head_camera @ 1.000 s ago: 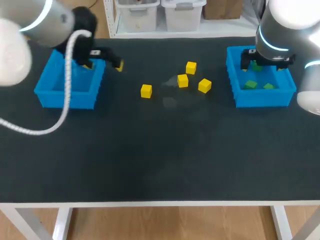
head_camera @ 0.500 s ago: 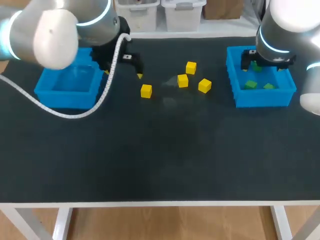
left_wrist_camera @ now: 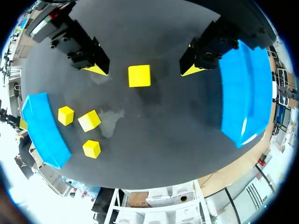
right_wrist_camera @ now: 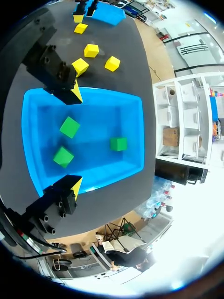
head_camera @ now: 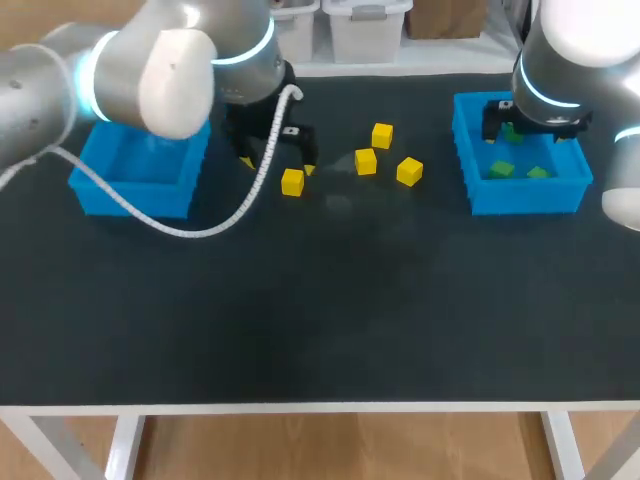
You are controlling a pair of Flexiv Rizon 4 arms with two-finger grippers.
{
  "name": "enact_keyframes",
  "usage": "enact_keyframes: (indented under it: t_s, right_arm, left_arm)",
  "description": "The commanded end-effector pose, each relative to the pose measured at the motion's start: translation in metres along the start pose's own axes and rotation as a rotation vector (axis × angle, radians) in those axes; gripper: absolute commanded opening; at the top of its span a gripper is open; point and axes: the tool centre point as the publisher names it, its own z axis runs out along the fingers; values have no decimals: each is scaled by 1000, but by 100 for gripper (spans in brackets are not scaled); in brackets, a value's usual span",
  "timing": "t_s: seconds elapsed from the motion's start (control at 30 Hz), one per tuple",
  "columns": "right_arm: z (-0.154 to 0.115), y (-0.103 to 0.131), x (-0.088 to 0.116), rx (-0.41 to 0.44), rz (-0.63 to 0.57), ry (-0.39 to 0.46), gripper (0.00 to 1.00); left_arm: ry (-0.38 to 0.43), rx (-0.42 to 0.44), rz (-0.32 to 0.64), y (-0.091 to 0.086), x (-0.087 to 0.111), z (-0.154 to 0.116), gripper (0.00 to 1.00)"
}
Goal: Put the green cubes in the right bin and the yellow cubes in the left bin.
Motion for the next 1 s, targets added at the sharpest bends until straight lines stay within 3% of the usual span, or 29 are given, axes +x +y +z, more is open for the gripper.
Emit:
enact_keyframes:
  t_s: [0.03, 0.43, 0.47, 0.5, 0.8, 1.0]
  right_arm:
    - [-1, -1, 3, 0, 2, -9, 100]
    - [-1, -1, 3, 0, 2, -9, 100]
    - [-1, -1, 3, 0, 2, -9, 100]
    - [-1, -1, 3, 0, 2, -9, 100]
    - [-1, -1, 3, 0, 2, -9, 100]
    - [-1, -1, 3, 0, 2, -9, 100]
  left_arm:
    - [98, -20, 8, -9, -10, 12, 100]
    - [156, -53, 37, -15, 10, 43, 100]
    - [140, -56, 33, -15, 11, 44, 34]
    - [136, -66, 17, -16, 12, 44, 0]
    - [107, -60, -12, -6, 23, 41, 0]
    - [52, -63, -25, 9, 30, 20, 0]
